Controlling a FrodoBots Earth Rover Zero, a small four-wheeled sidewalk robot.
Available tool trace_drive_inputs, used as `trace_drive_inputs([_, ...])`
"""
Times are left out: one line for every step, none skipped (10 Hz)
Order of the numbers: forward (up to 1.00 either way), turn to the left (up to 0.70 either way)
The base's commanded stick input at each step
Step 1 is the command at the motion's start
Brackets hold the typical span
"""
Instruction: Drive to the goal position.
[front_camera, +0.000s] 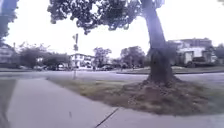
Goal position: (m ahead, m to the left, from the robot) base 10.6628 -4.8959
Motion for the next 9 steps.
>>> trace_drive_inputs([0.0,-0.7])
trace_drive_inputs([0.0,-0.7])
trace_drive_inputs([0.0,-0.7])
trace_drive_inputs([0.0,-0.7])
trace_drive_inputs([0.0,-0.7])
trace_drive_inputs([0.0,-0.7])
trace_drive_inputs([0.0,-0.7])
trace_drive_inputs([0.0,-0.7])
trace_drive_inputs([0.0,-0.7])
